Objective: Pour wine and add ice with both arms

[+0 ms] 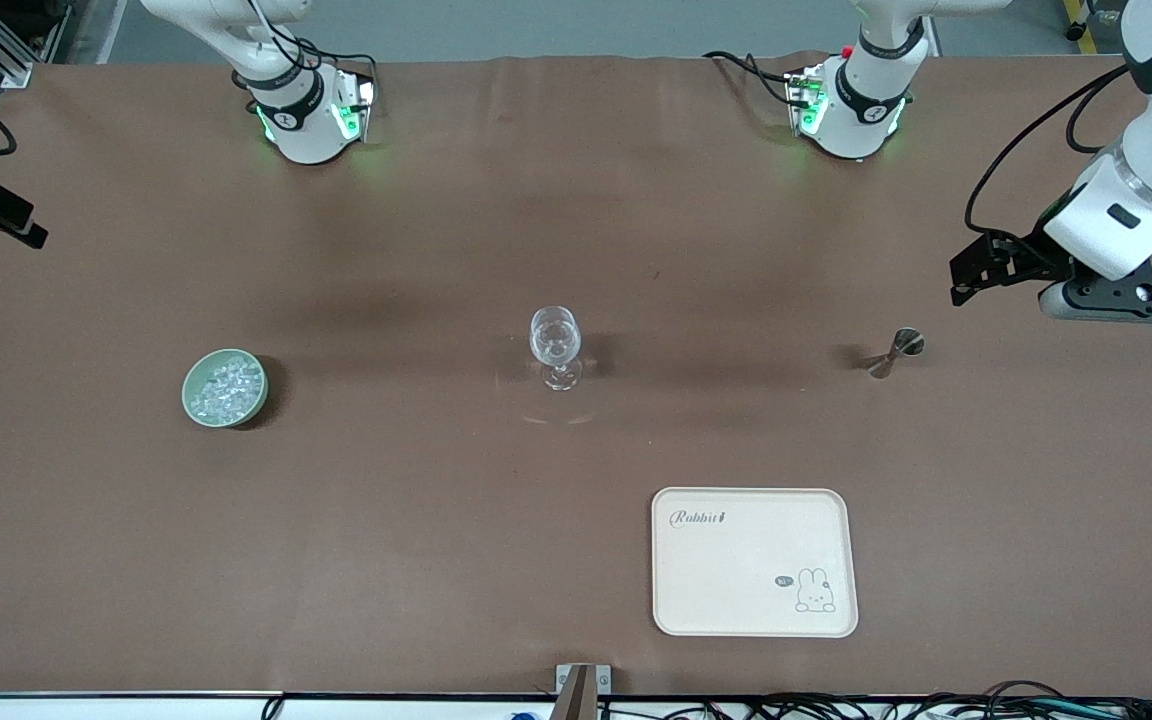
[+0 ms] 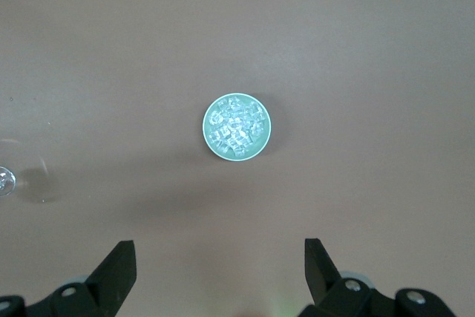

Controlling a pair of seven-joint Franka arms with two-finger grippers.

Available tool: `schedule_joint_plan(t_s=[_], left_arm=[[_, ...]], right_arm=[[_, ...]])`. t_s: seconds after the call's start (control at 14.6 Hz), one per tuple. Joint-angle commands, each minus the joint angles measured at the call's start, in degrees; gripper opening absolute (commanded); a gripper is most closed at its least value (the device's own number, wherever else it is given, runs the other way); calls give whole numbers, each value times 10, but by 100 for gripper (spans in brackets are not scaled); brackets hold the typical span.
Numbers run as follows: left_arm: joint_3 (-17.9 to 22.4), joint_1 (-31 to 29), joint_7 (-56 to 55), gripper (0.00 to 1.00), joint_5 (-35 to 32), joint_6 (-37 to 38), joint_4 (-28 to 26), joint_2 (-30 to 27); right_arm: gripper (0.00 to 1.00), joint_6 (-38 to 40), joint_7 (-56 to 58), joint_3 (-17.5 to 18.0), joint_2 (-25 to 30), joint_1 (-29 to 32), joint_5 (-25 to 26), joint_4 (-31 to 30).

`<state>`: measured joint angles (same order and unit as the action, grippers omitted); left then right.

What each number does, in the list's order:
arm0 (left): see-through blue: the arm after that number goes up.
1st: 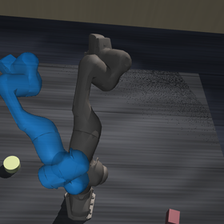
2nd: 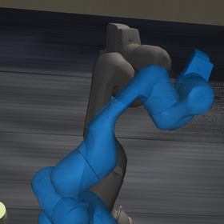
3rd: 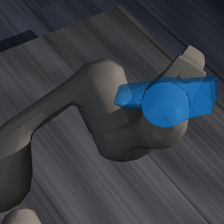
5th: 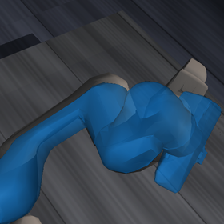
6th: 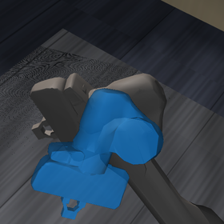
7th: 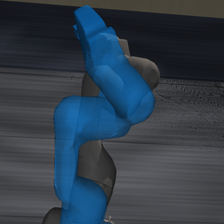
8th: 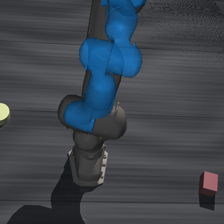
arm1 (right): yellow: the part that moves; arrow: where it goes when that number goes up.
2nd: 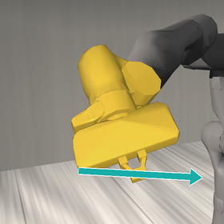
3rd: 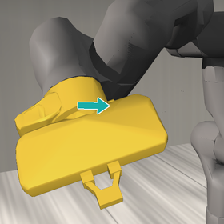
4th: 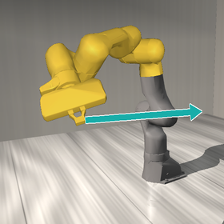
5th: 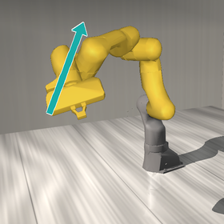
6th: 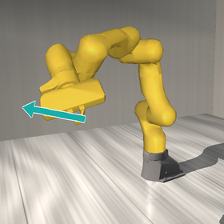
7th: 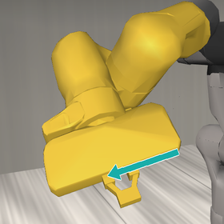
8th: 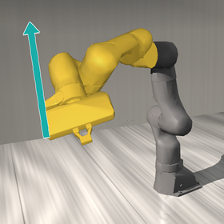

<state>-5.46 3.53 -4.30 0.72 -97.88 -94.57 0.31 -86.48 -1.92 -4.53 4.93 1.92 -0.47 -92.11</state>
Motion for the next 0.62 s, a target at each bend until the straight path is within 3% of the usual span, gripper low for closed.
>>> schedule_joint_plan(t_s=[0.0,0.55], left_arm=[[2,3,-4,99,-7,10,2,-7],[4,-2,-4,100,-3,12,4,6]], right_arm=[[100,-2,7,4,13,8,-2,-13],[100,-6,7,4,12,15,-4,-14]])
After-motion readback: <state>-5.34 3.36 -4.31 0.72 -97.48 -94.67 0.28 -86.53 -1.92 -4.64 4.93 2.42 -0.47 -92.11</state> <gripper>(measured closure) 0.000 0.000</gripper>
